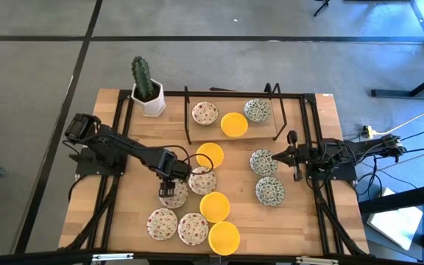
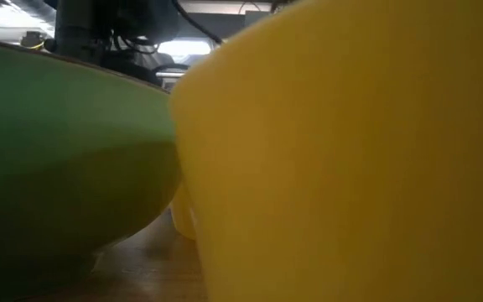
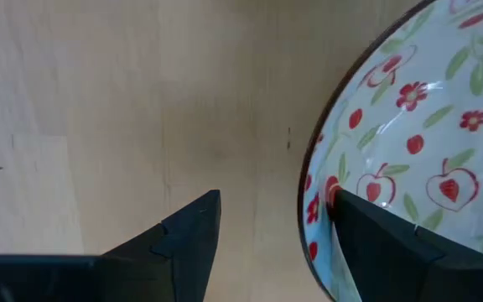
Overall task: Pick & Place Mini bowls
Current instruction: Stack the green patterned bowl on the green patterned bowl on the shelf
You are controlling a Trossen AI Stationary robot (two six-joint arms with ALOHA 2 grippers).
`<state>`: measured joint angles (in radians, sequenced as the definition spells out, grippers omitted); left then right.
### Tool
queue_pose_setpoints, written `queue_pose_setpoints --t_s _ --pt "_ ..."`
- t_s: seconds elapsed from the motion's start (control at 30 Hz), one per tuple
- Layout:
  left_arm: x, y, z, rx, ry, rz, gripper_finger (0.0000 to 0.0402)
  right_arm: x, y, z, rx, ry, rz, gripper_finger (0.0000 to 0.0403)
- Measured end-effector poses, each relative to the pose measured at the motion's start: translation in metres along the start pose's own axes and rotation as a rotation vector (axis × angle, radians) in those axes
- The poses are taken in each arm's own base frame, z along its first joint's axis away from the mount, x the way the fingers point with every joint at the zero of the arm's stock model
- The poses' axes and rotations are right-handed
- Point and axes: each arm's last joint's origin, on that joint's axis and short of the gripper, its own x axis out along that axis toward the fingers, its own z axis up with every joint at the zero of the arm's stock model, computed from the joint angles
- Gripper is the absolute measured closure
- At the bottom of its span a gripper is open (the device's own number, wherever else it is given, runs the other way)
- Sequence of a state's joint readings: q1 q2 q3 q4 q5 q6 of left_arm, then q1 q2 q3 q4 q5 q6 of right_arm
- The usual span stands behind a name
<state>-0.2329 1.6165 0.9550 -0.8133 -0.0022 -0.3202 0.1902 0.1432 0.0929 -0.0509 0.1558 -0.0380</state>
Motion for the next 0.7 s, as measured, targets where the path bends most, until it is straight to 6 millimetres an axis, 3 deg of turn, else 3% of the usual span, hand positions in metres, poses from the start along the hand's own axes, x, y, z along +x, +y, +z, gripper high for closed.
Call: queue_pose_setpoints --t_s 0.27,0.4,0.57,0.7 --pt "0.001 0.0 0.002 0.001 -0.04 0.024 0.0193 0.0 0.0 0.0 0.0 0.0 0.0 0.0395" --pt "0.001 0.0 0.002 0.008 -0.031 0.015 0.0253 0.0 0.0 0.0 0.0 0.0 0.0 0.0395" --pt "-0.002 0.001 0.002 0.051 -0.043 0.012 0.0369 0.0 0.0 0.0 0.0 0.0 0.0 0.0395" --pt "-0.012 0.004 0.0 0.084 -0.073 -0.011 0.0387 0.0 0.0 0.0 0.0 0.0 0.0 0.0395"
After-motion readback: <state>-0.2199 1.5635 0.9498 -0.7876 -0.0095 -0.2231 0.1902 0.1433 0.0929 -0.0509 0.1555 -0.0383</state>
